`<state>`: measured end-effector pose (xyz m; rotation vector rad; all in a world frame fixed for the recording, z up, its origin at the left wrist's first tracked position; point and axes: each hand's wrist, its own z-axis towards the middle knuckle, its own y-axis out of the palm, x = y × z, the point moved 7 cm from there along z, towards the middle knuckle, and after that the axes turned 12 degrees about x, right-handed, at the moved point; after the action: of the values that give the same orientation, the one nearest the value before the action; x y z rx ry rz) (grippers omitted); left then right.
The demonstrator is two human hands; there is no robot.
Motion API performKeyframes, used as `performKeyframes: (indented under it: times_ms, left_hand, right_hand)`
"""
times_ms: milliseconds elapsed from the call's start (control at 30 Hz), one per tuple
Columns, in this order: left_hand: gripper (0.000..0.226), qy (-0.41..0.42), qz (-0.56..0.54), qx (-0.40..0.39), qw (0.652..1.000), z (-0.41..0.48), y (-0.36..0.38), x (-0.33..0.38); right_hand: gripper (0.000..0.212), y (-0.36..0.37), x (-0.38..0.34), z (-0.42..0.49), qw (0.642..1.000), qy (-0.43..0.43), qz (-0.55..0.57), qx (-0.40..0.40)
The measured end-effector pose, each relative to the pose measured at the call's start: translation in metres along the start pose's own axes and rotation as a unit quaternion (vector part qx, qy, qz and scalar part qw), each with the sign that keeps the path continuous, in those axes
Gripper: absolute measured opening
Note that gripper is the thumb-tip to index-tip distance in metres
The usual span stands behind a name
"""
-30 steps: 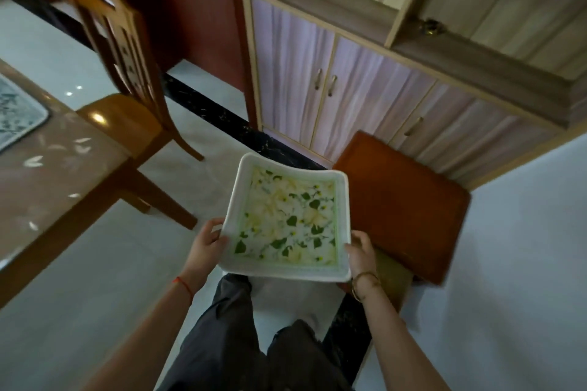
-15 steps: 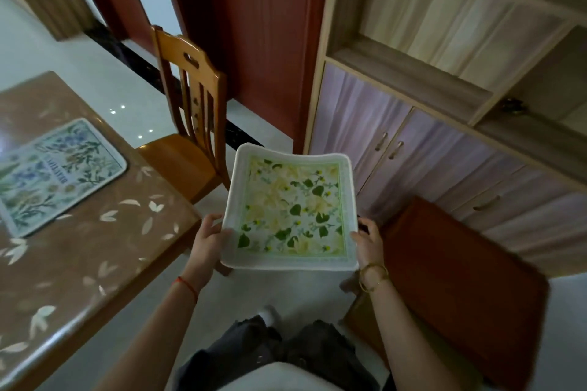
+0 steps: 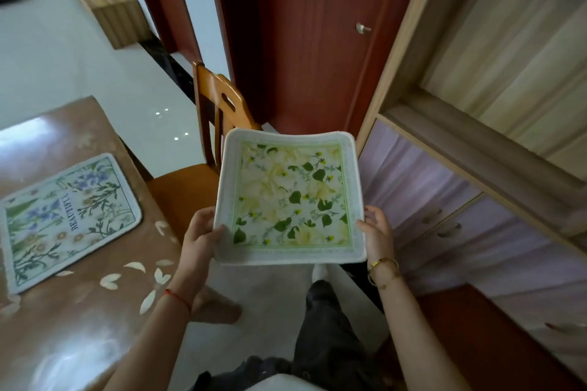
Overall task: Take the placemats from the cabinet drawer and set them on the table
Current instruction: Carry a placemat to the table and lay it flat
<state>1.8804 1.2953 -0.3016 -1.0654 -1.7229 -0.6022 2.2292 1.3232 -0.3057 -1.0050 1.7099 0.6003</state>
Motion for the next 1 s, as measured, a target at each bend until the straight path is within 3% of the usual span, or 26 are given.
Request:
performKeyframes:
  times_ms: [433,633,1000]
  left_hand:
    - [0.028,0.048,-0.141,0.135,0.98,0.121,0.12,0.136]
    - [0.028,0.079,-0.124,0.171,0.974,0.176,0.132,0.177]
    - [0.029,0.058,-0.151,0.261,0.952,0.298,0.112,0.203]
  right_hand:
    - [0.029,0.175,-0.162,0.226,0.985,-0.057,-0.017,-0.162]
    - [0.03,0.257,-0.19,0.277,0.978,-0.06,-0.01,-0.201]
    - [0.033,0.432,-0.21,0.34,0.962,-0.046,-0.027,-0.269]
